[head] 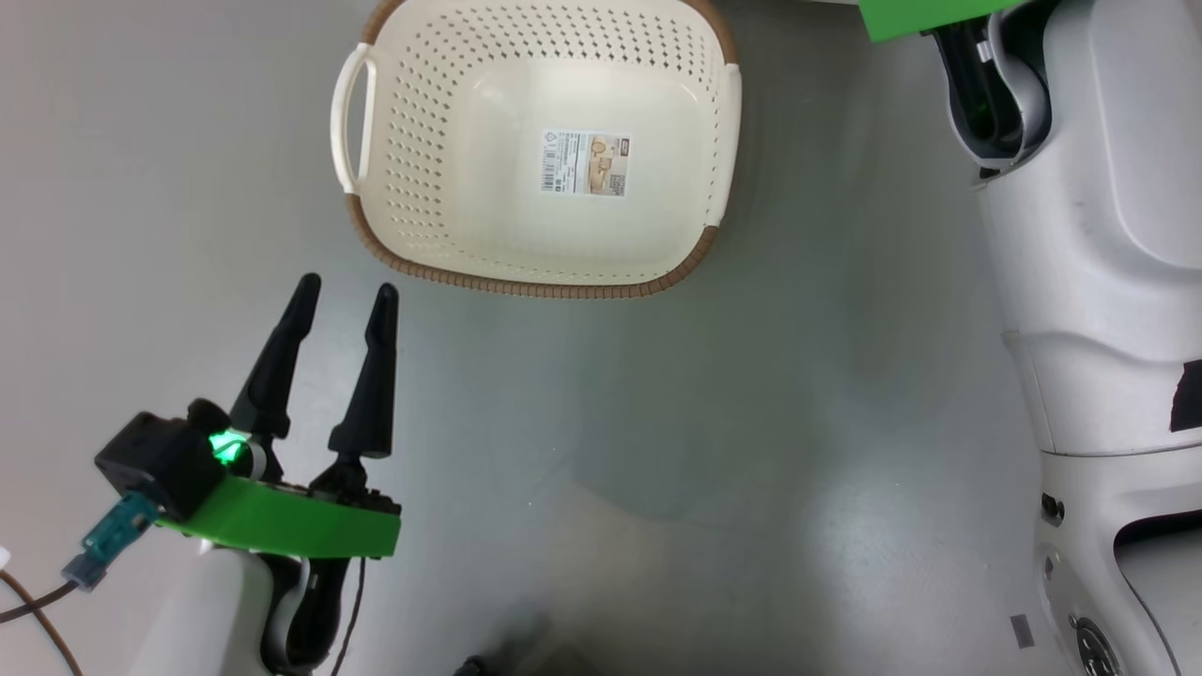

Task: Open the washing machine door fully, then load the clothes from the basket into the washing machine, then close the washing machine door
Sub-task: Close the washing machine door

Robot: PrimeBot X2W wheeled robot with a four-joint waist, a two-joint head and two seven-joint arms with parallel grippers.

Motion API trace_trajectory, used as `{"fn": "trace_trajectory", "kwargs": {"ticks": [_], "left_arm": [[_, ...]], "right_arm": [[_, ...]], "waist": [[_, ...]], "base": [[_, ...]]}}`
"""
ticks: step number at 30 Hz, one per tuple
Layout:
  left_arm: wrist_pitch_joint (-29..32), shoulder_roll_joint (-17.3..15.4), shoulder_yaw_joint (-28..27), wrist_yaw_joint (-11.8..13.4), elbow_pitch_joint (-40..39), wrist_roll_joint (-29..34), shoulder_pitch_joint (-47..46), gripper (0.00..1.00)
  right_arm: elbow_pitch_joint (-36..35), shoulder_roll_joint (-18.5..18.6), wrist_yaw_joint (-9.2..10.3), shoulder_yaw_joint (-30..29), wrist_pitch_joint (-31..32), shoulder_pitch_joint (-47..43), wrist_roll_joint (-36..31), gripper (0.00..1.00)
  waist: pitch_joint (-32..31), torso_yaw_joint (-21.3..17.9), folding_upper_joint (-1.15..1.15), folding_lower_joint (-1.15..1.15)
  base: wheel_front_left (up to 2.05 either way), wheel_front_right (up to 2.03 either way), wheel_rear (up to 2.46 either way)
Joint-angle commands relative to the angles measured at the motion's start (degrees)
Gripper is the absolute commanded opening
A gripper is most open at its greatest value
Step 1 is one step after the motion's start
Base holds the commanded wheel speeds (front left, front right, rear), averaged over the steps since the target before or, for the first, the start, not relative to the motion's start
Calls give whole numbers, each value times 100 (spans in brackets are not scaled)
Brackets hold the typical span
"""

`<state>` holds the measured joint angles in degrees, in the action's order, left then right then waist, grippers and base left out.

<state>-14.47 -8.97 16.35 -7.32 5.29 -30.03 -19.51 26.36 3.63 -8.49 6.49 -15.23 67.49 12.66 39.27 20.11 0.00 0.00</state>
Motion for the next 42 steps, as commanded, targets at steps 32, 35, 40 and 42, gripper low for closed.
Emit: {"fn": "trace_trajectory", "kwargs": {"ticks": [32,35,40,42], "left_arm": [[-52,-432,-1057,-17,-299,589,874,100],[-52,-441,-1158,-17,-316,653,1022,100],[-52,-462,-1327,-17,-303,721,1220,100],[-52,-462,-1354,-17,-310,742,1265,100]], "right_arm": [[-972,-75,100,689,23,-3015,603,100],[-1081,-75,100,648,23,-3332,655,100],[-1257,-75,100,585,23,-3815,714,100],[-1287,-75,100,587,23,-3908,684,100]], "waist": [[-1793,-1215,0,0],[-1960,-1378,0,0],[-2193,-1648,0,0],[-2237,-1696,0,0]], "base": [[0,0,0],[0,0,0],[0,0,0],[0,0,0]]}}
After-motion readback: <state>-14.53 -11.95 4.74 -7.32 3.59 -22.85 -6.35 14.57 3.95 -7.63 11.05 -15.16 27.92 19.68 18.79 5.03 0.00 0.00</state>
